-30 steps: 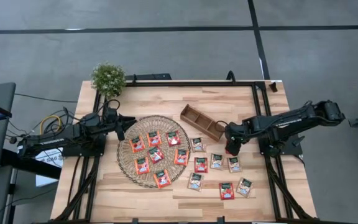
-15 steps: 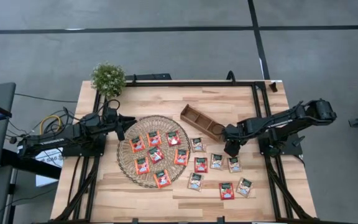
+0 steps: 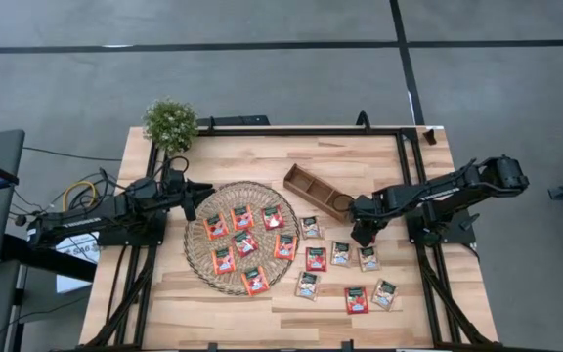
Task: Pick & Place Tea
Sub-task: Put the red tea bag into the right section of the wooden organizer
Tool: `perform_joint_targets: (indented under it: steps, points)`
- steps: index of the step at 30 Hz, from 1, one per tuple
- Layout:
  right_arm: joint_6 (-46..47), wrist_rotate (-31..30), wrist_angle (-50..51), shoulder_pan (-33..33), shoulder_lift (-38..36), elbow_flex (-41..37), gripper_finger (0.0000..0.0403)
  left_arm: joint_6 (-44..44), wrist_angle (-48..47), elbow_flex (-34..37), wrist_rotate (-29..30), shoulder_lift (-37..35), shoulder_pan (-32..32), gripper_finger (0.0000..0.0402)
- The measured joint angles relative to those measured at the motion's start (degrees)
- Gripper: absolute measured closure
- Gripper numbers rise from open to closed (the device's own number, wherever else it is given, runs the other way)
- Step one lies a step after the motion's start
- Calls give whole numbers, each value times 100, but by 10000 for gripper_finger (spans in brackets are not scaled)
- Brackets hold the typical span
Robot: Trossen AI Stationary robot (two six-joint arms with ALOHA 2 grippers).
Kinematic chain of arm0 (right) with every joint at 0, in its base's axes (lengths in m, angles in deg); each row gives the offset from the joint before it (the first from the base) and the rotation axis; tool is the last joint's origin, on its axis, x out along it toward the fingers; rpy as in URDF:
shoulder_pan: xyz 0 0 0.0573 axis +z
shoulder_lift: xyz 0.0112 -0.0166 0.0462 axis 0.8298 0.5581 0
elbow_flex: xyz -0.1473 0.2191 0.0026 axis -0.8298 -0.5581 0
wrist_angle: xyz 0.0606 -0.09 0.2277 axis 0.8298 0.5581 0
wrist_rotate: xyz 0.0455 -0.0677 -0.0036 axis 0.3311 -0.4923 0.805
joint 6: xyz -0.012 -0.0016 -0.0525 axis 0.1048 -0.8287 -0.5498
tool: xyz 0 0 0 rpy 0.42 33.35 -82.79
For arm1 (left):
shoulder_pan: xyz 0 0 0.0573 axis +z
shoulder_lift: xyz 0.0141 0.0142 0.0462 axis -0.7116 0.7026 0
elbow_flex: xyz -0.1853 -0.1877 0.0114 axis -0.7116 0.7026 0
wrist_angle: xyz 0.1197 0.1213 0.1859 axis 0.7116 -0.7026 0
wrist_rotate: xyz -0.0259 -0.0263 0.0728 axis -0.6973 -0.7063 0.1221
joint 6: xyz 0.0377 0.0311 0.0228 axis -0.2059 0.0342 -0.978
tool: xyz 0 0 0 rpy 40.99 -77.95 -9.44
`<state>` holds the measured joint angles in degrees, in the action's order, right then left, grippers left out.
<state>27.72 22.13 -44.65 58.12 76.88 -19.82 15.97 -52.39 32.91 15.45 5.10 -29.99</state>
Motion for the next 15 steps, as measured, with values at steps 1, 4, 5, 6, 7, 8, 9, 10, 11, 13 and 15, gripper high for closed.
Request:
perform_joint_targets:
  steps: [1, 4, 5, 6, 7, 8, 9, 10, 11, 13, 15]
  points:
    - [3, 1, 3, 0, 0, 0, 368, -1, 0, -2, 0, 0, 0, 296]
    - [5, 0, 50, 0, -43, 26, 393, -17, 0, 1, 0, -1, 0, 296]
    - [5, -4, 117, 0, -59, 48, 398, -20, 0, -1, 0, 0, 0, 296]
    - [7, -12, 179, 0, -65, 83, 399, -20, 0, -2, 0, 0, 0, 296]
    - [11, -36, 264, 0, -83, 126, 398, -20, 0, -1, 0, -2, 0, 296]
    - [30, -61, 376, 0, -111, 190, 397, -20, 0, -2, 0, 0, 0, 296]
    - [52, -96, 478, 0, -139, 266, 396, -20, 0, -2, 1, 0, 0, 296]
    - [89, -130, 610, 5, -162, 343, 396, -20, 0, -1, 2, -2, 0, 296]
    - [101, -161, 783, 18, -170, 417, 398, -20, 0, -2, 0, 0, 0, 296]
    - [104, -172, 1112, 62, -170, 565, 401, -20, 0, -2, 1, 0, 0, 296]
    - [104, -188, 1358, 120, -173, 753, 400, -20, -2, -2, 2, 0, 0, 296]
